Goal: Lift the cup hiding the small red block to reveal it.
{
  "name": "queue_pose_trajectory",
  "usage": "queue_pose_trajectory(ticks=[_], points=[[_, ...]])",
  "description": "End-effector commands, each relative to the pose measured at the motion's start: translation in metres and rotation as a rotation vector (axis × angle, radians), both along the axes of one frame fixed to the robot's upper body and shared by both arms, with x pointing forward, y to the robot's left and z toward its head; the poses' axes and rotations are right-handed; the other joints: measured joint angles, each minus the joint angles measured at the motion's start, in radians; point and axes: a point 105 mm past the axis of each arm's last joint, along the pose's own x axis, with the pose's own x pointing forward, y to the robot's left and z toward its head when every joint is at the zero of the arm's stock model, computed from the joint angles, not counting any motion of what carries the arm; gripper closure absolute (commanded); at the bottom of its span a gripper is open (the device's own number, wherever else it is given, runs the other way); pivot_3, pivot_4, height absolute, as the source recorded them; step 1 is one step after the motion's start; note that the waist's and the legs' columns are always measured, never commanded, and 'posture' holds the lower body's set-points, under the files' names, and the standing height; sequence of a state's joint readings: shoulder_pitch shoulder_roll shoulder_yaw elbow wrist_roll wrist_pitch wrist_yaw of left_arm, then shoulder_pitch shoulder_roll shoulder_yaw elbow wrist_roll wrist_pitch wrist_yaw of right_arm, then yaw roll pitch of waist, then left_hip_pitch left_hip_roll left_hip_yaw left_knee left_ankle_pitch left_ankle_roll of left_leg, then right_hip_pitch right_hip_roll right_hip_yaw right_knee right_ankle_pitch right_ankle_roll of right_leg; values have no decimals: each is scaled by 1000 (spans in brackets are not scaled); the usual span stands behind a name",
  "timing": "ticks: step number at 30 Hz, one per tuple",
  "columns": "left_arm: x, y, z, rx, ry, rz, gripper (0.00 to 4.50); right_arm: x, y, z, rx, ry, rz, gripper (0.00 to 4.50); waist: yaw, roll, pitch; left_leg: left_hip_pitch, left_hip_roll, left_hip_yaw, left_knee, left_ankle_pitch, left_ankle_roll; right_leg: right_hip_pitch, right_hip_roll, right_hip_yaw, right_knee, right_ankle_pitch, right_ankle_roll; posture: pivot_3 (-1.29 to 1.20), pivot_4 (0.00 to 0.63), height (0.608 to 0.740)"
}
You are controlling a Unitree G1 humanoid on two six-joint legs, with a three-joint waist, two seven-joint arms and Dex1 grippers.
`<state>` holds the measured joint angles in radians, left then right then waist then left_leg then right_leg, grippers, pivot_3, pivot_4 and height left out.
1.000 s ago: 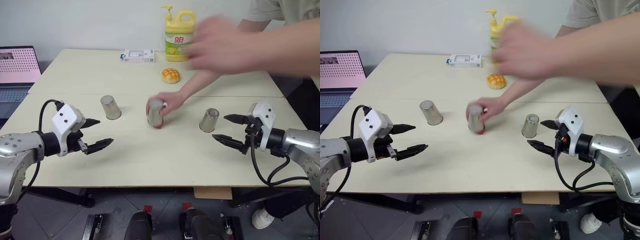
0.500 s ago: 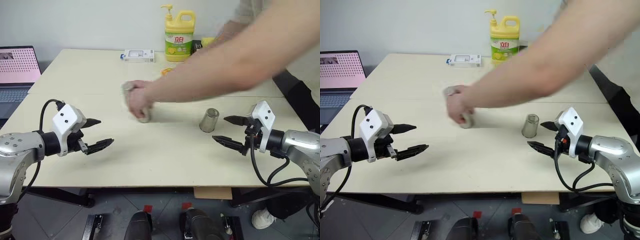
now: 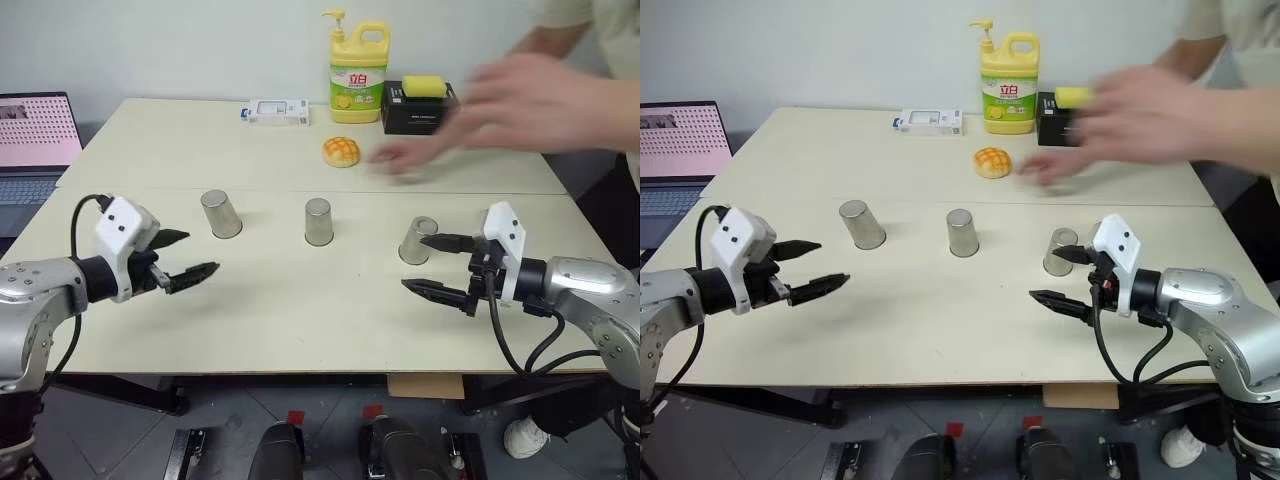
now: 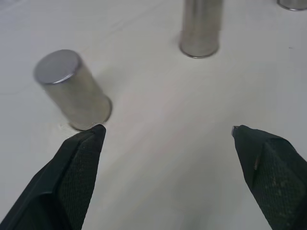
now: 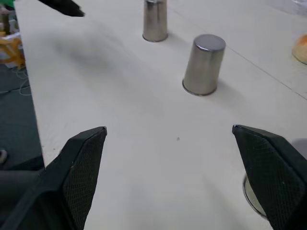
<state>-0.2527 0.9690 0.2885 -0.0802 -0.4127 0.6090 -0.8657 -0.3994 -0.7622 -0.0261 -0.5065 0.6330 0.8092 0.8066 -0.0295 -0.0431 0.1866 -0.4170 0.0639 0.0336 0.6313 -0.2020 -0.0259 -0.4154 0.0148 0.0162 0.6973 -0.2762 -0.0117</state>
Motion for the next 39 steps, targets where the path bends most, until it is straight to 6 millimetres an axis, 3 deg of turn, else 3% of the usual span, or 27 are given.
queue_pose_trajectory(ticks=[1,6,11,20,31,34,39], points=[[23,15,6,43,-78,126,0,-1,18,13,18,-37,77,37,0,0,0,0,0,0,0,0,0,0,0,0,0,0,0,0,150,740],[51,20,4,-13,-97,214,0,-1,37,19,21,-58,156,37,1,-1,0,-2,0,1,0,0,0,0,0,0,-1,0,0,0,150,740],[68,8,-3,-52,-57,162,0,-6,48,24,8,-70,212,37,2,-1,0,-3,-1,1,0,0,0,-1,0,-1,-1,0,0,0,150,740],[103,-5,-1,-58,-47,131,0,-14,57,29,-3,-63,276,37,2,-1,0,-4,-2,1,2,0,0,-1,2,-2,0,0,0,0,150,740],[133,-19,-16,-81,-8,197,0,-14,61,31,5,-68,279,37,1,-1,-1,-11,-2,1,7,0,0,-5,2,-4,1,1,1,0,150,740],[134,-19,-19,-81,-4,208,474,-14,62,31,6,-67,277,0,0,-1,-1,-13,-2,1,9,0,0,-6,2,-5,1,1,1,0,150,740],[134,-19,-21,-85,0,207,1695,-14,62,31,10,-63,267,0,1,-1,-1,-14,-2,0,12,0,0,-6,2,-6,1,2,3,0,150,740]])
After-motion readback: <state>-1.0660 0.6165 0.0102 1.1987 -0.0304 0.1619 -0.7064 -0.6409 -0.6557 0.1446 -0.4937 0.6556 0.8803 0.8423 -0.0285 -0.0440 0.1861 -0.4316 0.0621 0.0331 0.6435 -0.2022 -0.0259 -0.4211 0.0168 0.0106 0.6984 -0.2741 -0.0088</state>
